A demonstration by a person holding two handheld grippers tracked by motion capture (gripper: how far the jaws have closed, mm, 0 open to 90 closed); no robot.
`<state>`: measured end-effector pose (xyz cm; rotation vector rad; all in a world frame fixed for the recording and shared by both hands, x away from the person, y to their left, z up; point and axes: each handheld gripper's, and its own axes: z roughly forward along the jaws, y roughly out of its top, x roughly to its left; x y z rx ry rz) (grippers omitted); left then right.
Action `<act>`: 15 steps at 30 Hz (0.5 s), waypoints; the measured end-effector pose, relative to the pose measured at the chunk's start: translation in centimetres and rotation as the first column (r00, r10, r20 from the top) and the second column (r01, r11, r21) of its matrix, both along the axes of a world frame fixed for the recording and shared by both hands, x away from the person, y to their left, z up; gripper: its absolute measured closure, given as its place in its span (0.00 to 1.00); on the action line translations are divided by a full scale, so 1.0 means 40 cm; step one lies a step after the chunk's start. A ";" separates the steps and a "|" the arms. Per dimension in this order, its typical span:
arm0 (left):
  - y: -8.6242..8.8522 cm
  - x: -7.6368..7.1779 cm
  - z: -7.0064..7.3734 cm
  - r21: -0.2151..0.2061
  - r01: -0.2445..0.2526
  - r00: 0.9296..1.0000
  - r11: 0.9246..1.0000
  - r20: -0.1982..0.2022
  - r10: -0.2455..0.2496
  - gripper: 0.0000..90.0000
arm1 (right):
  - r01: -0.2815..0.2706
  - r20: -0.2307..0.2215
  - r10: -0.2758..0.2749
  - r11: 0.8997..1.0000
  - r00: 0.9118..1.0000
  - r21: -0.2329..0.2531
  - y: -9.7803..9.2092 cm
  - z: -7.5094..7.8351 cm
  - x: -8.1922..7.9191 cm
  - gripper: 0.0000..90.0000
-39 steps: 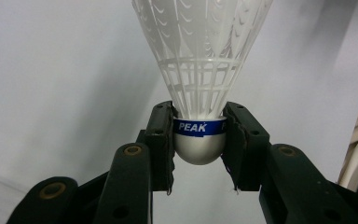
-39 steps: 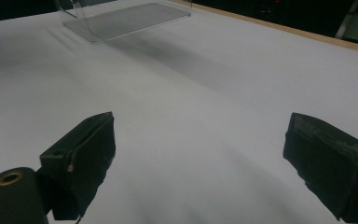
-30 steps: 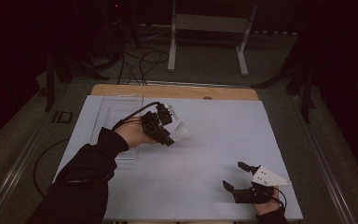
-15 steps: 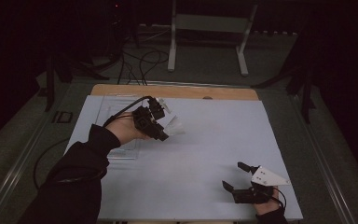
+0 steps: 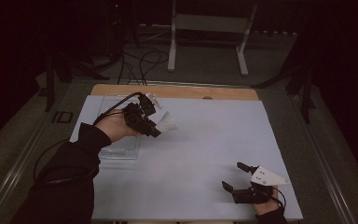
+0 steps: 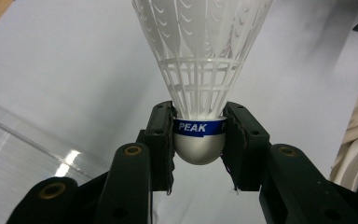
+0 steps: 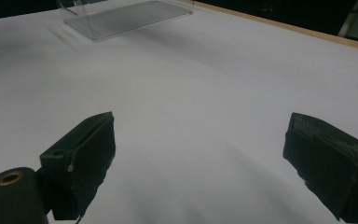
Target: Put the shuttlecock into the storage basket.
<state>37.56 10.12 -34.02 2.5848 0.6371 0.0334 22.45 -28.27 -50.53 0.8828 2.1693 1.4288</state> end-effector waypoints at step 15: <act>0.080 -0.002 0.014 -0.011 -0.071 0.997 0.997 0.011 0.071 0.73 | -0.002 0.000 0.002 1.000 1.000 0.004 0.000 0.001 -0.001 0.10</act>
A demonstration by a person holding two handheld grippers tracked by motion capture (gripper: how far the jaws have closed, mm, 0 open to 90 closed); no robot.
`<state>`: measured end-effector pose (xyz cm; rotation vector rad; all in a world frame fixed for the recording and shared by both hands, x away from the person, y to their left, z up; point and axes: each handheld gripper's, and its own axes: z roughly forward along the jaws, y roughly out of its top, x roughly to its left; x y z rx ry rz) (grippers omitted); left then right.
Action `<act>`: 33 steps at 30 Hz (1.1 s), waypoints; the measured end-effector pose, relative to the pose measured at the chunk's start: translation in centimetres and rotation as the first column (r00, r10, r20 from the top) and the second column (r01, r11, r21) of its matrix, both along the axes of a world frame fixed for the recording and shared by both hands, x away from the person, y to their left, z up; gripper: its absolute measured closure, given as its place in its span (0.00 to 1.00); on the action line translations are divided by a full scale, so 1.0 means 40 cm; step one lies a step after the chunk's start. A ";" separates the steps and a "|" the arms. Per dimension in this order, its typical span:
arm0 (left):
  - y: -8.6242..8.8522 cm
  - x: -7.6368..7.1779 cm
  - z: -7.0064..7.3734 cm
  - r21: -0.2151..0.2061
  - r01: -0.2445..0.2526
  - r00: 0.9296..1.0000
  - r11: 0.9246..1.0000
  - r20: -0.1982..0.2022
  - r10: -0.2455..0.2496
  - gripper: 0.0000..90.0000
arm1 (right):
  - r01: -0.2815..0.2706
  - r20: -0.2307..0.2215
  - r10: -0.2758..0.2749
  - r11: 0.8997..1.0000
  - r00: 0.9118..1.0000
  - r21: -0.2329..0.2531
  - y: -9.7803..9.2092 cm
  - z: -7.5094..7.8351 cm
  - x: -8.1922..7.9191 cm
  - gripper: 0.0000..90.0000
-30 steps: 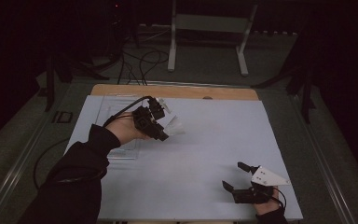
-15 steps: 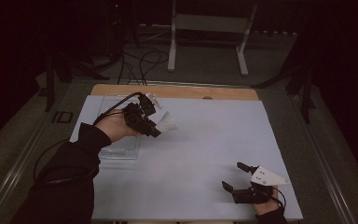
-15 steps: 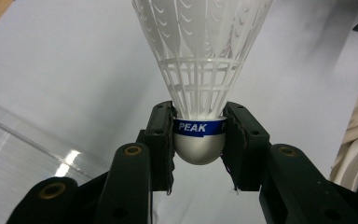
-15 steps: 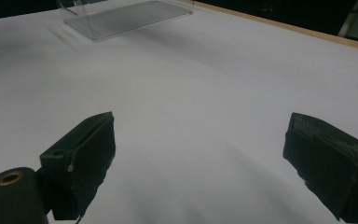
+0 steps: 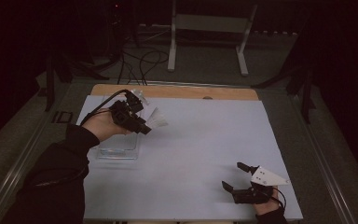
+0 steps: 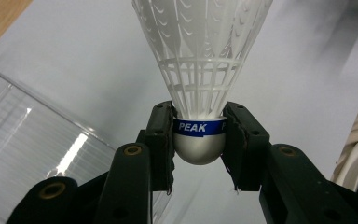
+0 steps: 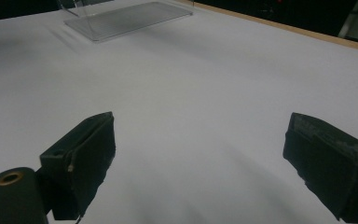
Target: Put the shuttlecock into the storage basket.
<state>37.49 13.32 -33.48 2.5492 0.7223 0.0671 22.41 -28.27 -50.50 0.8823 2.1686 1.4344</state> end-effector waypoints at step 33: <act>0.146 0.005 -0.007 0.007 -0.128 0.992 0.992 0.008 0.128 0.73 | -0.004 0.001 0.004 1.000 1.000 -0.014 0.004 0.001 -0.002 0.10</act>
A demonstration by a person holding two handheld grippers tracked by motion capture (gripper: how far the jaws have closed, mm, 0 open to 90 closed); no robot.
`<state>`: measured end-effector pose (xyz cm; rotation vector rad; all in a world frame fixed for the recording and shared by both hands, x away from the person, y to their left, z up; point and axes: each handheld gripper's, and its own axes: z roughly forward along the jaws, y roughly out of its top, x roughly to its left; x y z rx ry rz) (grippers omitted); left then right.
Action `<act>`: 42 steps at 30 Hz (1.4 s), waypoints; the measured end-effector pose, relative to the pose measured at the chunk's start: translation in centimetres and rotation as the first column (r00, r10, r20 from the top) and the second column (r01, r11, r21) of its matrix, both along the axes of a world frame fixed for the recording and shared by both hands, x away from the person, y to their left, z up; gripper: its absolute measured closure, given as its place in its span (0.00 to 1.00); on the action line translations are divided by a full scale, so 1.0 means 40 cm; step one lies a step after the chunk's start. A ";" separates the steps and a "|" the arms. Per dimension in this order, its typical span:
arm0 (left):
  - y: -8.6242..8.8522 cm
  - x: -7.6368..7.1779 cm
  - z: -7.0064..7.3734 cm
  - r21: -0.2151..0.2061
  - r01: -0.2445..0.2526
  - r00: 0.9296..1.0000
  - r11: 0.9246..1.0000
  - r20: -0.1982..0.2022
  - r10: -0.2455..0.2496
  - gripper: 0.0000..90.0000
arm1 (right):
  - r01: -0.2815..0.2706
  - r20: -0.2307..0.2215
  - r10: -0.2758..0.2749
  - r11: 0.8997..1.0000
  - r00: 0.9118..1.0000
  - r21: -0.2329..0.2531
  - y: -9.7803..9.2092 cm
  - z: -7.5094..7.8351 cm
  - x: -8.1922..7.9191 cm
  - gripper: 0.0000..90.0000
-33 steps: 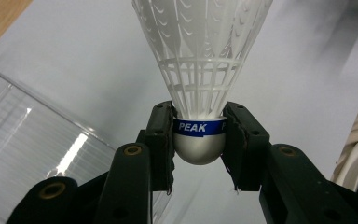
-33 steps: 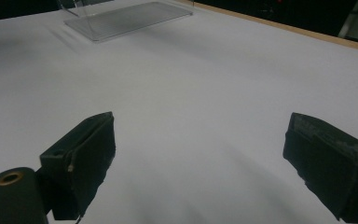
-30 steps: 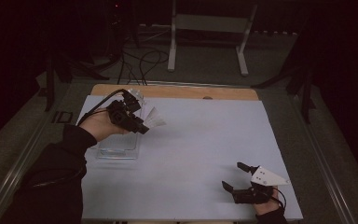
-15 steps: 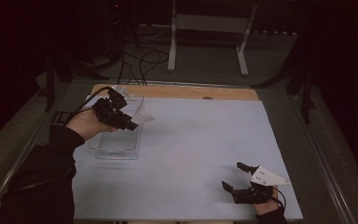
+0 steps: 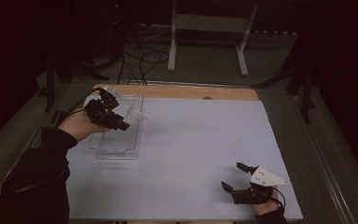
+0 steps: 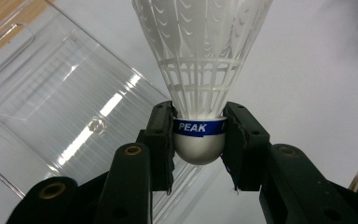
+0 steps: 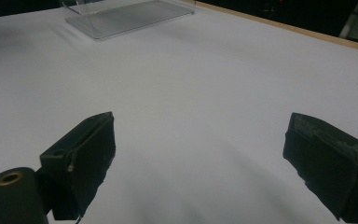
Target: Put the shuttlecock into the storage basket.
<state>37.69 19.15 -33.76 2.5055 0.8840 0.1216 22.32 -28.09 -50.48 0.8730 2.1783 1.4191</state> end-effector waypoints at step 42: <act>0.171 -0.024 -0.018 0.011 -0.121 0.992 0.993 -0.015 0.122 0.73 | 0.002 0.001 -0.002 1.000 1.000 -0.003 0.002 0.001 0.000 0.10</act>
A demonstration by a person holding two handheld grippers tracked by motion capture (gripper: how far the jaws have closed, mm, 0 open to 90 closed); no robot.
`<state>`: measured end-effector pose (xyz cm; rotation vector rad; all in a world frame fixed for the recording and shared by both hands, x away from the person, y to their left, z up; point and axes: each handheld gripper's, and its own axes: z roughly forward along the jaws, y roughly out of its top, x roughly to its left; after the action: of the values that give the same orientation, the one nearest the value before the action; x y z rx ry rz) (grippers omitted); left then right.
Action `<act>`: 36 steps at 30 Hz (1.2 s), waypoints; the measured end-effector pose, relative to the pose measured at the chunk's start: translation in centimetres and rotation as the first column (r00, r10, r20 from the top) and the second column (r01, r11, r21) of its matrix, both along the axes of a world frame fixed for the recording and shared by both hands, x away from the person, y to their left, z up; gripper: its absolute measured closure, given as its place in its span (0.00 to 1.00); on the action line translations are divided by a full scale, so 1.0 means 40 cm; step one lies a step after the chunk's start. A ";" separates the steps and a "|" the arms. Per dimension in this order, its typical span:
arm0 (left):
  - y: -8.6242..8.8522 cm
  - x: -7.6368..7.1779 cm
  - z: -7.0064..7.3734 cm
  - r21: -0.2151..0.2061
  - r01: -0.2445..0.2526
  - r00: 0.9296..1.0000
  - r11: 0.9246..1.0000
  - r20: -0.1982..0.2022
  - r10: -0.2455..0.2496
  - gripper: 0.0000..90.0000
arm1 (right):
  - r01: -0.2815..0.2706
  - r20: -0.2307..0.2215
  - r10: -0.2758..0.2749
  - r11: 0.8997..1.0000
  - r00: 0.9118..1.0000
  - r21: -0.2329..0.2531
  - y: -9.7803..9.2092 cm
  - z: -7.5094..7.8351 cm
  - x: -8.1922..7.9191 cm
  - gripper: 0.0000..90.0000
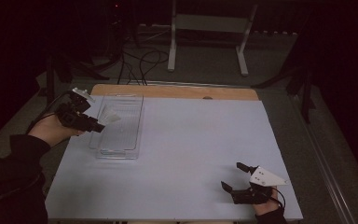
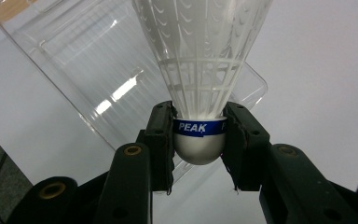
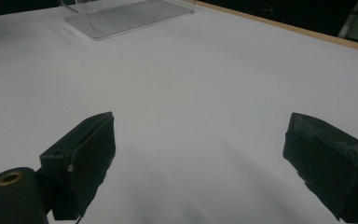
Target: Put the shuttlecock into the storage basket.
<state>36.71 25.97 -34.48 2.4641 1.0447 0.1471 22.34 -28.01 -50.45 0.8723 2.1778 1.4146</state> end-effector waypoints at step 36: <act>0.022 0.024 -0.136 0.003 -0.012 0.999 1.000 -0.050 0.012 0.73 | 0.001 0.002 -0.001 1.000 1.000 -0.008 0.001 0.002 -0.001 0.10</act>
<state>37.66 26.86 -39.92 2.4762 1.0813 0.0906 22.28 -27.96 -50.35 0.8688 2.1798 1.4047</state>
